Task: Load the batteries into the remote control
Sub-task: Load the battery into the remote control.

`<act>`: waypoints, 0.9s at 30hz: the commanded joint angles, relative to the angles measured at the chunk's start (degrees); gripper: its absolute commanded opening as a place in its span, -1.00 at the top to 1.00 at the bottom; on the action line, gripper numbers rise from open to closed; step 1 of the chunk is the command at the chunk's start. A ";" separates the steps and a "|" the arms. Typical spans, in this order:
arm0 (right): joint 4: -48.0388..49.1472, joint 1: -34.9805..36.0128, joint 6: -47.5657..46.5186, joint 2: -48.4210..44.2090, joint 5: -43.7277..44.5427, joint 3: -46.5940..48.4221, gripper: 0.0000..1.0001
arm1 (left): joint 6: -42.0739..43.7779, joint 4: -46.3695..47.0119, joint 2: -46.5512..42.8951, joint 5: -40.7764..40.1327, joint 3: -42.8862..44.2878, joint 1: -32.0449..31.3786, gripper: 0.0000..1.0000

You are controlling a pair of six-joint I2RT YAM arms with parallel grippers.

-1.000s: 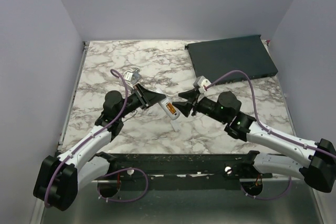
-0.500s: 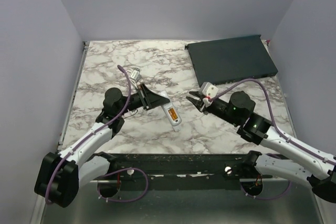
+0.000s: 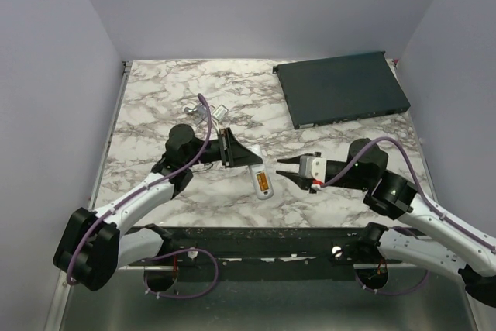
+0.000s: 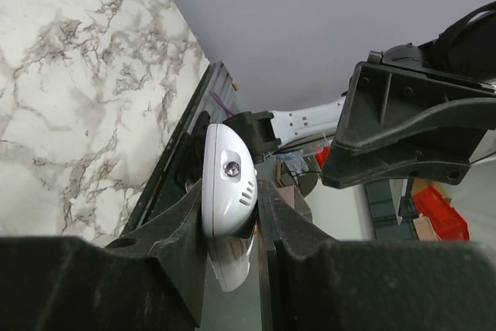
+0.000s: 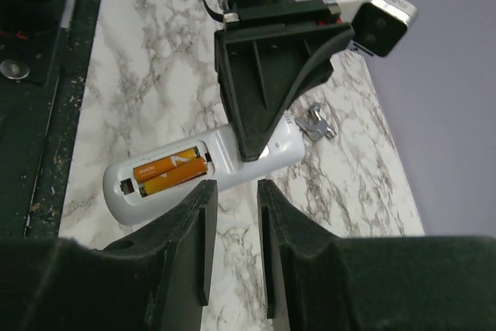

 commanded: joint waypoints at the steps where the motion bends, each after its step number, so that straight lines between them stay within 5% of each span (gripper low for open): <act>1: -1.88 -0.09 -2.99 0.65 -8.92 0.04 0.35 | 1.88 -0.34 0.70 1.37 1.92 -2.08 1.00; 27: -0.93 -0.09 -2.84 5.72 -16.97 -1.95 0.32 | 6.18 -5.85 1.44 1.07 5.60 -5.74 1.00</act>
